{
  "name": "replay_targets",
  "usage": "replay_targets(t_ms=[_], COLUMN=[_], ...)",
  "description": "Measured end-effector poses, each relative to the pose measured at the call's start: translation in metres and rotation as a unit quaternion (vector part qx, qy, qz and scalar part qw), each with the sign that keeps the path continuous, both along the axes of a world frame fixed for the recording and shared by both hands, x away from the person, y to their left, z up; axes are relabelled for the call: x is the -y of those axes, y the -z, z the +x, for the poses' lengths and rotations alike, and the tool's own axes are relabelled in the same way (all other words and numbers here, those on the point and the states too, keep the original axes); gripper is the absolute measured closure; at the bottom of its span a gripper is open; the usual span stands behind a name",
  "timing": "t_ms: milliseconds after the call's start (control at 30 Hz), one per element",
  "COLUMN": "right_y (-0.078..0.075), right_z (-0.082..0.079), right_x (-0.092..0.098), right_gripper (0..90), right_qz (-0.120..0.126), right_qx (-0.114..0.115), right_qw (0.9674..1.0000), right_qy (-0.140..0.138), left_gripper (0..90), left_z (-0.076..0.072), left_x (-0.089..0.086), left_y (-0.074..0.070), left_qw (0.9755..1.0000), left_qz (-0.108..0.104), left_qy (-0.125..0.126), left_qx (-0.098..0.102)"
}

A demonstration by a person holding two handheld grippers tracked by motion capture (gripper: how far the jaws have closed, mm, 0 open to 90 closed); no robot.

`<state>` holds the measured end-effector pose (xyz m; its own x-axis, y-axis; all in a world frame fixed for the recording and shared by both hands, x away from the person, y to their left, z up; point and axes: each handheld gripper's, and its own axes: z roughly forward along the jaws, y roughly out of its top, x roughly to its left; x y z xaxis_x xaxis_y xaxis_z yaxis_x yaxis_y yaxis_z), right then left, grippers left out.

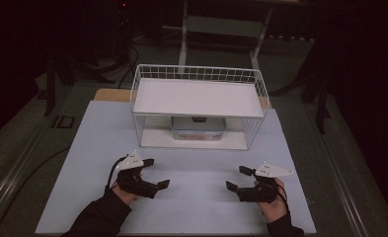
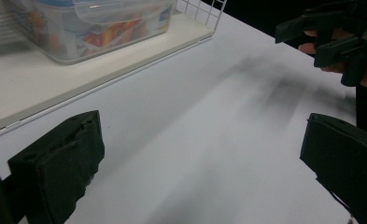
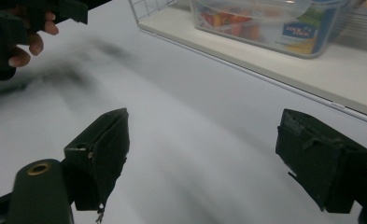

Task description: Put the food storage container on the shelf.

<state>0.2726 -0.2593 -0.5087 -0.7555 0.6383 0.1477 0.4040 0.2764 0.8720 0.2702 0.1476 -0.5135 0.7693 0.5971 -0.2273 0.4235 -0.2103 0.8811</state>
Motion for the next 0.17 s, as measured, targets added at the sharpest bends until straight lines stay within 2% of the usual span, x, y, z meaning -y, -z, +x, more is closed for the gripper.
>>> replay_targets(t_ms=[167], right_y=[-0.0001], right_z=[0.0007], right_x=[0.0015], right_gripper=[15.8], right_qz=[0.004], right_qx=[0.000], right_qw=[1.0000], right_qy=[-0.001], left_gripper=[0.0], left_z=[-0.0012], left_x=[0.0017], left_y=[-0.0008], left_qw=[1.0000], left_qz=[0.003], left_qy=[0.004], left_qx=[0.007])
